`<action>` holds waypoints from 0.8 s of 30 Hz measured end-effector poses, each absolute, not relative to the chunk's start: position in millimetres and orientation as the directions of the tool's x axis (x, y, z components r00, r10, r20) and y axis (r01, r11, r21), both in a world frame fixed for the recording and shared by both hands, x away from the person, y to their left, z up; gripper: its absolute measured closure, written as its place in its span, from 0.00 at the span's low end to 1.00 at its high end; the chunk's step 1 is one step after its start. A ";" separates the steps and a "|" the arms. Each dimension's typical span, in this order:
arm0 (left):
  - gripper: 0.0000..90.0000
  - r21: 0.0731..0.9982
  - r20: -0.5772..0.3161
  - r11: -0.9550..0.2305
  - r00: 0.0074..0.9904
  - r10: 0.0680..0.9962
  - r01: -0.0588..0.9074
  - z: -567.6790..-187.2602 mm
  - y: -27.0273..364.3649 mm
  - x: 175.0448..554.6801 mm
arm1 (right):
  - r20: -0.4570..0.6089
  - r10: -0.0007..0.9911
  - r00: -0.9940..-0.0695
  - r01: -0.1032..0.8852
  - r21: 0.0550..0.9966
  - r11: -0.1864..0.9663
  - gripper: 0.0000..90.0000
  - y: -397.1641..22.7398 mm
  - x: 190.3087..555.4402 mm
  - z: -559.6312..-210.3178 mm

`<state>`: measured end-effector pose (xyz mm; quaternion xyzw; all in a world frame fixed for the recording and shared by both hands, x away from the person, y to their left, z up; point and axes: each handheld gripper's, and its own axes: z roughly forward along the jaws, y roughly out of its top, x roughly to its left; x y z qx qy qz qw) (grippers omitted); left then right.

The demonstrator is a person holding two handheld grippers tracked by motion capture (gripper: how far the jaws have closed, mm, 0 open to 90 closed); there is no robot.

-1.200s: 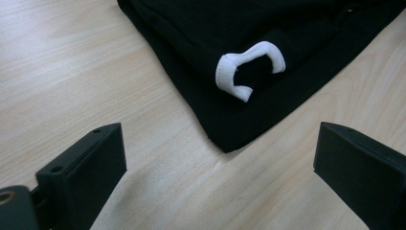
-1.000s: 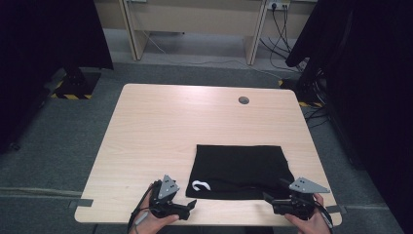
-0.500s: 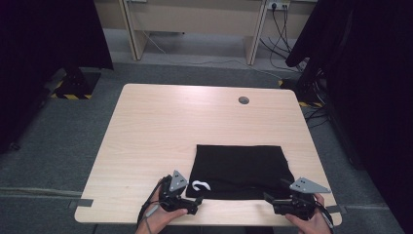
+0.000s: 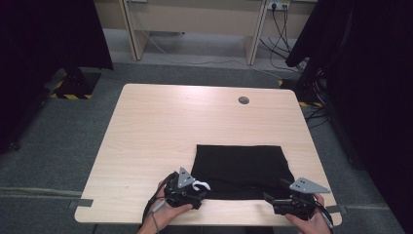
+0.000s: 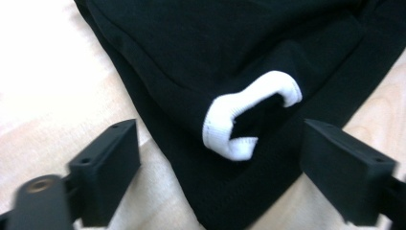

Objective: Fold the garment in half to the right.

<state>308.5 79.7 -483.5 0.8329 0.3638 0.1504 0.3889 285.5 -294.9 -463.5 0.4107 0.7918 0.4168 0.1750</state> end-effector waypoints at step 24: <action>0.82 0.780 -0.064 -0.436 0.751 0.657 0.449 -482.5 75.3 305.5 | 0.078 0.772 -0.631 0.493 0.809 0.321 0.20 -286.0 291.9 -456.1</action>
